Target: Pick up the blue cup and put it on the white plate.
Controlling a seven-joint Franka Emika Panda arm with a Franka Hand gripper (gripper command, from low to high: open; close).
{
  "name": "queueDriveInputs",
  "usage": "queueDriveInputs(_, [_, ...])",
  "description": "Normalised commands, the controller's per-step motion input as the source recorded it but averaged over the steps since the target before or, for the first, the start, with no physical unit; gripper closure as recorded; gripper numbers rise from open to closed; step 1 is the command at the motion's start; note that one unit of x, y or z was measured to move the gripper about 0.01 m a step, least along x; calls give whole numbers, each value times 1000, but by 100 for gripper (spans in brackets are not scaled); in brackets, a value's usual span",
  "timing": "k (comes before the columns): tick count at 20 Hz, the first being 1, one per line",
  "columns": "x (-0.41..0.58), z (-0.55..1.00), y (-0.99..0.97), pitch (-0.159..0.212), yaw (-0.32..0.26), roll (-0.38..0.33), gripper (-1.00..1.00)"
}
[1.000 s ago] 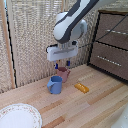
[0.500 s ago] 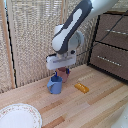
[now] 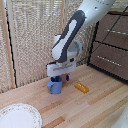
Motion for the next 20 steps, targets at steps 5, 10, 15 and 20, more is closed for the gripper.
queueDriveInputs(5, [0,-45,54,8,0,-13,100])
queueDriveInputs(10, [0,47,76,-12,0,-5,100])
queueDriveInputs(15, [0,225,153,9,2,13,100])
queueDriveInputs(20, [106,765,229,67,0,62,100])
